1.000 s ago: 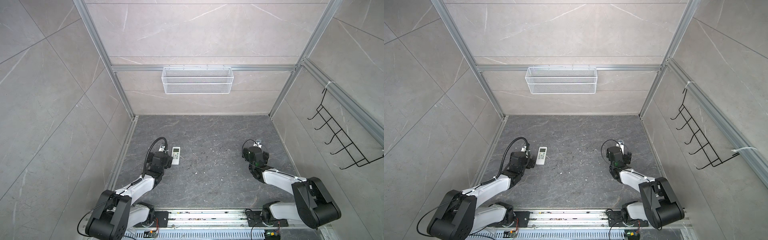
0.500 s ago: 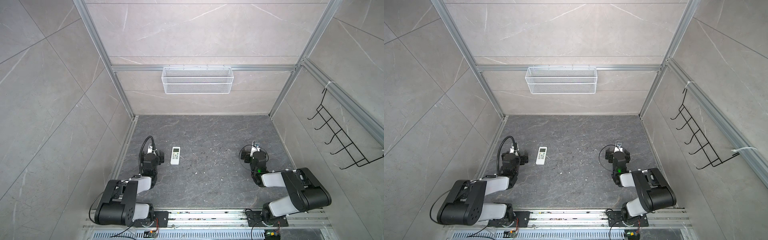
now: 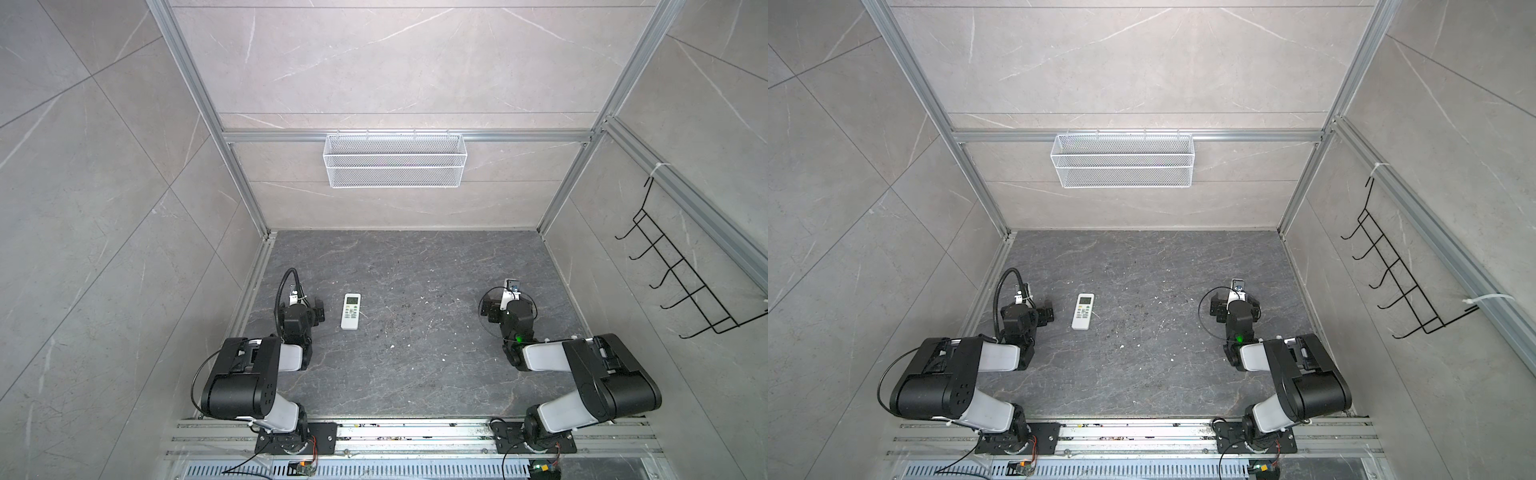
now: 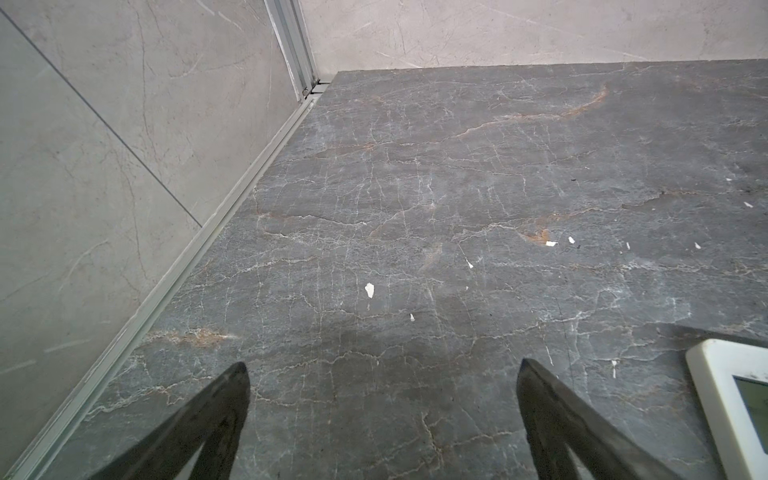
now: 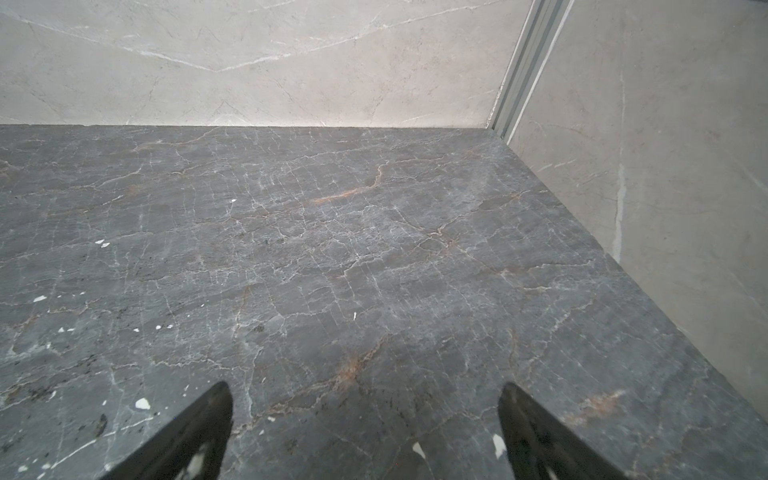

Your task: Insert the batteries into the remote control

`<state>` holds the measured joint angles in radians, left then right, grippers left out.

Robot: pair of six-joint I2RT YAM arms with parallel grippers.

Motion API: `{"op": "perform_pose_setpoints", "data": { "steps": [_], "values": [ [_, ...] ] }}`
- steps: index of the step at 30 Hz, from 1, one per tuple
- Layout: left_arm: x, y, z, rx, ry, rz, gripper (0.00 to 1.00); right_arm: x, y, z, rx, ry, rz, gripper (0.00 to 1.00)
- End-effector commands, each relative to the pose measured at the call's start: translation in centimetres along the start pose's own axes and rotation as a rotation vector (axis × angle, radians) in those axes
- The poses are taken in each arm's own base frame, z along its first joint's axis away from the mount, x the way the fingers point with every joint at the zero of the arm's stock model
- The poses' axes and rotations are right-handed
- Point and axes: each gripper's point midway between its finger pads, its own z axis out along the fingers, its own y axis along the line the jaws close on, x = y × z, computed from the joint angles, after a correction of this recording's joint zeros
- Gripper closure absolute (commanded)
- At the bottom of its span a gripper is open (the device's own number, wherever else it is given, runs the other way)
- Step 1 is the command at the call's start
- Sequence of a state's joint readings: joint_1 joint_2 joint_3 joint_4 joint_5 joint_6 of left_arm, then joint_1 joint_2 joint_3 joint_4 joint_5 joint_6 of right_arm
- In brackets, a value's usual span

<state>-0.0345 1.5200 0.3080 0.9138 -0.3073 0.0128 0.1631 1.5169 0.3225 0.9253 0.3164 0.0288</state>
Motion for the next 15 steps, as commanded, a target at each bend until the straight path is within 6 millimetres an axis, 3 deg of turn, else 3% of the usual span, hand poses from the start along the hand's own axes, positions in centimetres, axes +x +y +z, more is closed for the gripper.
{"op": "perform_pose_setpoints", "data": {
  "steps": [1, 15],
  "values": [
    [-1.63, 0.03, 0.07, 0.005, -0.047, -0.032, 0.00, -0.61, 0.17, 0.30, -0.008, -0.016, -0.004, 0.01],
    [-1.60, -0.03, 0.08, 0.007, -0.046, -0.032, 0.00, -0.61, 0.30, 0.35, -0.012, -0.016, -0.008, 0.01]
  ]
}}
